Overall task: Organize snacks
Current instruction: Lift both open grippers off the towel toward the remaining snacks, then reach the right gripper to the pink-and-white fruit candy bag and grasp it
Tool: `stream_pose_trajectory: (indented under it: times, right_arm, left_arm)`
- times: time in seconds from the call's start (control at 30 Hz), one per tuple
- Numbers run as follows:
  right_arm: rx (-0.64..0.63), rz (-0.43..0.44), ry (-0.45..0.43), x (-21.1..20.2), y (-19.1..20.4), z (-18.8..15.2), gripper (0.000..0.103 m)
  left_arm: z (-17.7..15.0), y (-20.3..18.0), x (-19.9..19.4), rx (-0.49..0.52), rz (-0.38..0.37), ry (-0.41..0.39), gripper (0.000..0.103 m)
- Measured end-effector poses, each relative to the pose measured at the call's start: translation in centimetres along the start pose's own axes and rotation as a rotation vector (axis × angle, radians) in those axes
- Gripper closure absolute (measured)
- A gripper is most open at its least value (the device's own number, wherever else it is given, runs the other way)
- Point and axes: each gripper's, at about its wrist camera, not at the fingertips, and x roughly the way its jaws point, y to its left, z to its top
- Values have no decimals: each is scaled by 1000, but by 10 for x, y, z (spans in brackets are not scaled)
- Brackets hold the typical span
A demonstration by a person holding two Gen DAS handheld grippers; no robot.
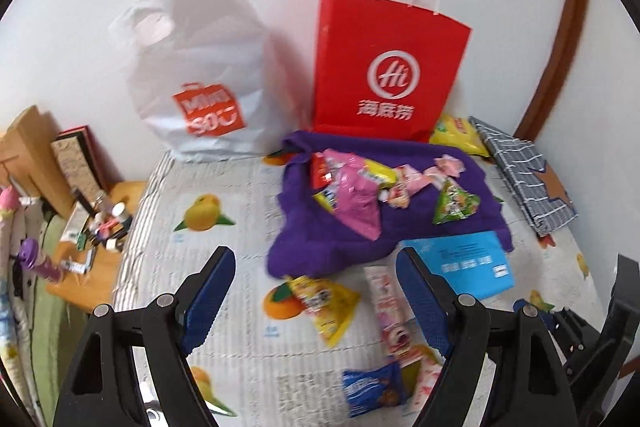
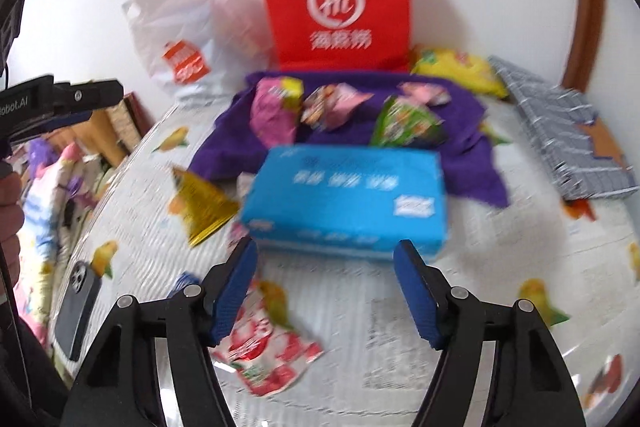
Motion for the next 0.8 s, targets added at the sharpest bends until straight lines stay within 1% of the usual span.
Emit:
stream_pose_trajectory:
  times: [0.13,0.27,0.4,0.47,0.6,0.67,0.73,0.8]
  right_arm:
    - [-55,65,55,14,16,-16,32]
    - [-145,129,108,23,32,-33,32]
    - [-214,130,148,32,40,-46,31]
    - [-224,122,159,37,40,-50,31]
    - [-222,115,155,41,38,-54,31]
    - [-241,116,159,43,41,-54,31]
    - [-274,130,166,42,43,-55,30]
    - [-290,149,155,38,41,-55,30]
  left_arm:
    - [-9,10,8,-14,-3,35,22]
    - [-15,10,13,0,-11,55,22]
    - [-20,7,14,24,-19,59,22]
    - [-22,6,15,33,-22,62,22]
    - [-27,6,18,53,-18,75,22]
    - [-30,7,20,57,-14,84,22]
    - [-33,9,22,58,-7,95,22]
    - [-35,11,23,56,-2,102,22]
